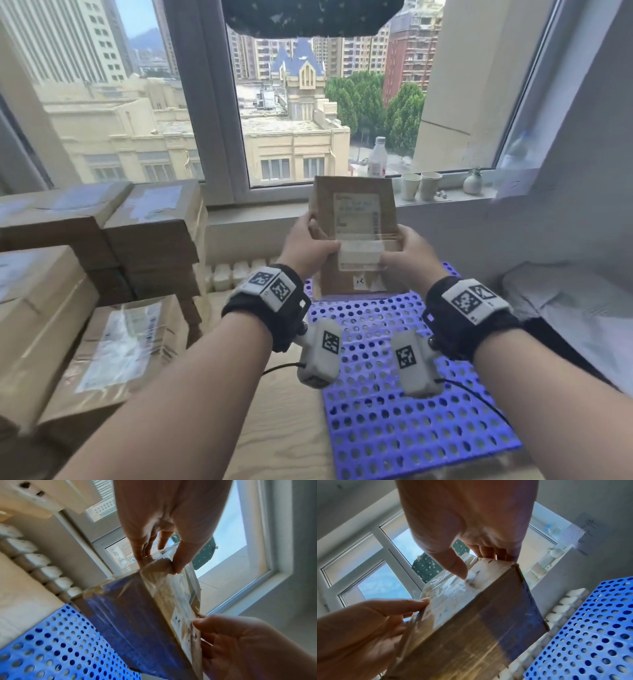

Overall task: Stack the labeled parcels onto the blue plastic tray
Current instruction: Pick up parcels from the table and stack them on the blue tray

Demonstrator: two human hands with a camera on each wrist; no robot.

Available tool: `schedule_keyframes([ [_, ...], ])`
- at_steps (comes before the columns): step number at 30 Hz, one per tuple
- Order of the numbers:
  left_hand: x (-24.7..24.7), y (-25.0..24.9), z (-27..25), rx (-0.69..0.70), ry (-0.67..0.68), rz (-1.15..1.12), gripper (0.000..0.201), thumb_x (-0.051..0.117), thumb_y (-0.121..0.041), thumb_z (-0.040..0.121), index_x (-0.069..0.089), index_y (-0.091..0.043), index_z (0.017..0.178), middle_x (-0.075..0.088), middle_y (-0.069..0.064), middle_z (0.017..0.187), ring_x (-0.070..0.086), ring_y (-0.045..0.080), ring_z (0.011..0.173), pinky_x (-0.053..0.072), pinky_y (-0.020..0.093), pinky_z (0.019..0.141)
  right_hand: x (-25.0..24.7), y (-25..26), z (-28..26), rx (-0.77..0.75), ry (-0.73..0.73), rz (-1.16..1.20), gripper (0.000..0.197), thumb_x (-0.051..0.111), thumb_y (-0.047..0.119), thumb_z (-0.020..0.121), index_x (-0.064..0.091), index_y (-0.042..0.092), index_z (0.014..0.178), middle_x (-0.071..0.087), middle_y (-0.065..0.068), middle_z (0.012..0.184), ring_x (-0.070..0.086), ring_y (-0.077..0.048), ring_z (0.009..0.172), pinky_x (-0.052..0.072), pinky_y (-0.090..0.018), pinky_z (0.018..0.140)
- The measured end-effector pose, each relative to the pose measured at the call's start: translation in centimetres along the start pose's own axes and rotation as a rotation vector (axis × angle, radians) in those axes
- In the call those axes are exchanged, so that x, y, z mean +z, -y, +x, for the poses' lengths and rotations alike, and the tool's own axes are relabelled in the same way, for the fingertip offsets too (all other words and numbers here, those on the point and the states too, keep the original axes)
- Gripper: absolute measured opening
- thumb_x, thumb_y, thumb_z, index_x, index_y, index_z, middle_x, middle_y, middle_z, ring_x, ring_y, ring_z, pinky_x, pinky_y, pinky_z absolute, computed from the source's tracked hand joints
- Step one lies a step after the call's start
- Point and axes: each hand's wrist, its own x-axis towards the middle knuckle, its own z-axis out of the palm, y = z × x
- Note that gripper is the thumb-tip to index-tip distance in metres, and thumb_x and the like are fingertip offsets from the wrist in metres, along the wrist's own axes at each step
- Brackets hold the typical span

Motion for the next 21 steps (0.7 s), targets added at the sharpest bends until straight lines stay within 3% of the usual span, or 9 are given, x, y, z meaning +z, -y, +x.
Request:
schedule_keyframes([
  [4,4.8,3.3,2.1,-0.105,-0.050,-0.011,0.080,0.073,-0.008,0.069,0.042,-0.015,0.143,0.064,0.007,0.123,0.062,0.025,0.112,0.051,0.045,0.099,-1.2,-5.6,3.4,0.013,0.147,-0.016,0.051,0.057,-0.002,0.084,0.047,0.022,0.127,0.055,0.007,0.105,0.054,-0.014,0.094,0.040,-0.022,0.080],
  [8,7.1,6.9,4.0,-0.210,-0.092,-0.008,0.087,0.070,-0.007,0.071,0.034,-0.012,0.150,0.059,0.009,0.130,0.058,0.025,0.117,0.049,0.046,0.102,0.1,-10.5,6.7,0.006,0.268,-0.025,0.053,0.051,-0.005,0.078,0.052,0.028,0.120,0.066,0.004,0.105,0.064,-0.017,0.095,0.048,-0.026,0.080],
  [10,7.5,8.5,4.8,-0.243,-0.118,0.011,0.065,0.065,0.003,0.080,0.045,-0.014,0.140,0.061,0.007,0.117,0.059,0.024,0.109,0.049,0.048,0.101,1.1,-12.1,7.7,0.027,0.316,-0.034,0.051,0.051,-0.005,0.080,0.052,0.030,0.118,0.066,0.004,0.109,0.064,-0.017,0.100,0.049,-0.026,0.082],
  [12,7.8,10.4,6.0,-0.288,-0.121,0.031,0.046,0.062,0.007,0.084,0.053,-0.022,0.118,0.063,0.003,0.102,0.057,0.023,0.101,0.048,0.050,0.101,2.2,-13.9,8.7,0.070,0.362,-0.040,0.049,0.050,-0.002,0.082,0.054,0.024,0.124,0.067,0.001,0.112,0.064,-0.018,0.101,0.050,-0.028,0.081],
  [14,8.1,12.3,7.1,-0.339,-0.098,0.020,0.039,0.064,0.005,0.083,0.054,-0.022,0.108,0.064,0.000,0.104,0.058,0.023,0.105,0.046,0.049,0.103,3.2,-15.3,9.9,0.118,0.396,-0.077,0.052,0.048,0.002,0.085,0.050,0.016,0.135,0.065,-0.004,0.120,0.063,-0.019,0.100,0.051,-0.030,0.081],
  [17,8.7,15.8,9.2,-0.414,-0.077,-0.007,0.061,0.069,-0.005,0.076,0.051,-0.009,0.134,0.061,0.014,0.130,0.059,0.031,0.118,0.046,0.049,0.104,4.6,-17.0,11.4,0.179,0.430,-0.143,0.048,0.048,0.008,0.087,0.050,0.014,0.135,0.064,-0.005,0.122,0.061,-0.023,0.102,0.051,-0.036,0.084],
  [21,9.0,17.4,11.0,-0.500,-0.055,-0.006,0.050,0.062,0.003,0.086,0.051,-0.006,0.134,0.064,0.013,0.114,0.062,0.028,0.102,0.050,0.044,0.101,6.1,-18.4,13.4,0.223,0.442,-0.202,0.022,0.050,0.015,0.093,0.059,0.016,0.113,0.064,0.000,0.105,0.060,-0.021,0.095,0.047,-0.032,0.079],
])
